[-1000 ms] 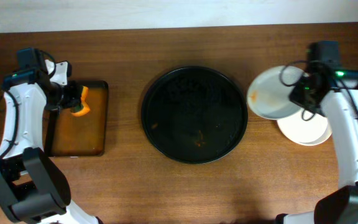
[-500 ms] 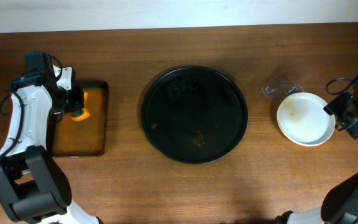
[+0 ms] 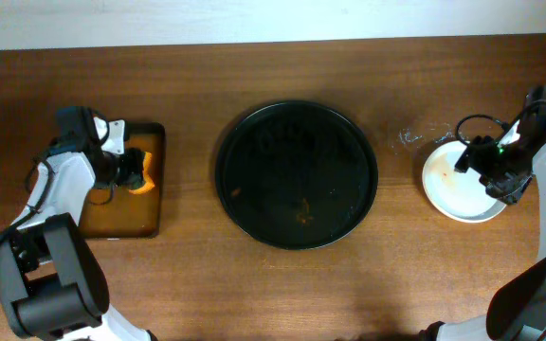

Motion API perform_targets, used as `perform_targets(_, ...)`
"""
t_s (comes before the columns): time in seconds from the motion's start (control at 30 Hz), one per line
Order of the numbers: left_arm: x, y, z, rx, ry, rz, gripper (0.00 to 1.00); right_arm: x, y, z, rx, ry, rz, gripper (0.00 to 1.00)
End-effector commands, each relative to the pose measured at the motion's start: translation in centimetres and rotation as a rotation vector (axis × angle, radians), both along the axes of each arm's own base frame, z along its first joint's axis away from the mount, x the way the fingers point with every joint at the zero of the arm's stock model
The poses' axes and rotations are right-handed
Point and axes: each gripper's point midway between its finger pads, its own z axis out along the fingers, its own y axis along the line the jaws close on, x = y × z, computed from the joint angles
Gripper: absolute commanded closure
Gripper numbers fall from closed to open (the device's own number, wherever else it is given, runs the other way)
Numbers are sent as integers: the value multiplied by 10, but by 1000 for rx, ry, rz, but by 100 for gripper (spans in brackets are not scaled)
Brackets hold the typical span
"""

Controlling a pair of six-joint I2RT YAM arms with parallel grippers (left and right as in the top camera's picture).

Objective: Clean dirty plates on tray and stack at the side

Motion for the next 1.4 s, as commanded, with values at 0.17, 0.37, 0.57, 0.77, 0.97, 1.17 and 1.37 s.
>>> perform_targets(0.17, -28, 14, -33, -203, -92, 51, 100, -4, 4, -1, 10, 18, 22, 27)
perform_targets(0.37, -31, 37, -36, -179, -96, 135, 100, -8, 6, -2, 15, 30, 22, 27)
perform_targets(0.57, -14, 55, 3, -144, -109, 237, 100, -9, 6, -2, 17, 36, 22, 27)
perform_targets(0.77, -8, 57, 56, 83, -138, 234, 100, -9, 6, -2, 17, 37, 22, 27)
perform_targets(0.97, -22, 60, 14, 269, 20, 236, 100, -9, 6, -2, 18, 37, 22, 27)
perform_targets(1.17, -38, 55, -58, 237, 208, 210, 100, -9, 6, -2, 18, 38, 22, 27)
perform_targets(1.37, -25, 58, -29, 239, 189, 212, 36, -9, 6, -2, 18, 37, 22, 27)
